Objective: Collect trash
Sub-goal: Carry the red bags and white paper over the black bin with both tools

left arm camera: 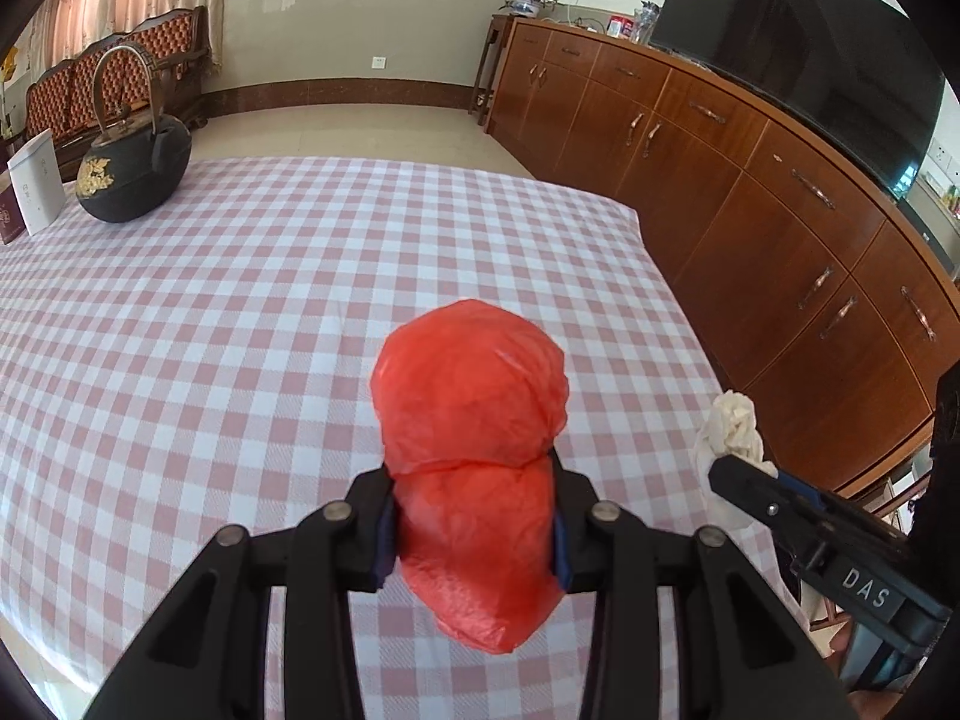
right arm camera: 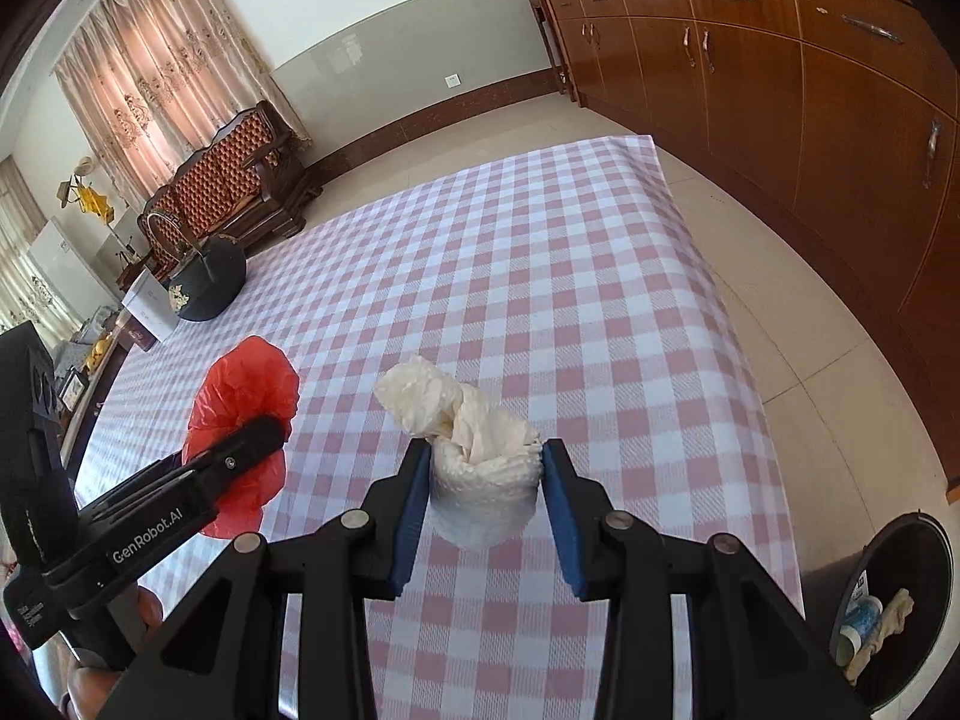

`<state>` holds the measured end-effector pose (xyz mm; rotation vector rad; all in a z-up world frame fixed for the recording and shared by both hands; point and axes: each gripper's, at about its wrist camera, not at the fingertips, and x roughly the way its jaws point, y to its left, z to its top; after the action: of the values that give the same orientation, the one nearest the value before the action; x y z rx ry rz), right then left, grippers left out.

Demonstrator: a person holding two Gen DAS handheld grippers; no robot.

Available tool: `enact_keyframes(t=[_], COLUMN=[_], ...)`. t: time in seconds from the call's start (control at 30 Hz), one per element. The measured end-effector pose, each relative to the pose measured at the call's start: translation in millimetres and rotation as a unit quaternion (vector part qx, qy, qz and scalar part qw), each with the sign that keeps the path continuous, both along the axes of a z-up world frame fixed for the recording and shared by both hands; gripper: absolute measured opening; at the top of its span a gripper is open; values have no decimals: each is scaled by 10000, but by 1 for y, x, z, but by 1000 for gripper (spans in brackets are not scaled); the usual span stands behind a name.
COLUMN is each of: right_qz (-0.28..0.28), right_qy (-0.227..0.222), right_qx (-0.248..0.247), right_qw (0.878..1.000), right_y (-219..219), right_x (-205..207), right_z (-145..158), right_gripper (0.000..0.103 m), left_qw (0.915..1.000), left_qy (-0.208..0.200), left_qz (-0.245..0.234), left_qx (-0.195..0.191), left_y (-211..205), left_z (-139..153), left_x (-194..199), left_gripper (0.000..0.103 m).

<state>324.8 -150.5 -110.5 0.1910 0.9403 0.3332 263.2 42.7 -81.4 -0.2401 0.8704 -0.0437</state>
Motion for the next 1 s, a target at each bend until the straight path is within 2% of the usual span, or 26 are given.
enact_keyframes(t=[0.23, 0.57, 1.0], right_qz=[-188, -705, -1573], right_qy=[-67, -111, -219], right_qx=[80, 306, 417], right_qw=[9998, 9970, 9864], right_y=[-27, -86, -168], right_x=[-48, -99, -150], right_z=[16, 26, 33], right_gripper=[40, 40, 40], left_qw=[9996, 9961, 9838], left_qy=[-113, -196, -213], left_qz=[-247, -857, -1775], left_qx=[-62, -76, -98], left_y=[-28, -84, -177], left_z=[15, 23, 28], left_x=[-32, -57, -70], left_gripper=[40, 40, 40])
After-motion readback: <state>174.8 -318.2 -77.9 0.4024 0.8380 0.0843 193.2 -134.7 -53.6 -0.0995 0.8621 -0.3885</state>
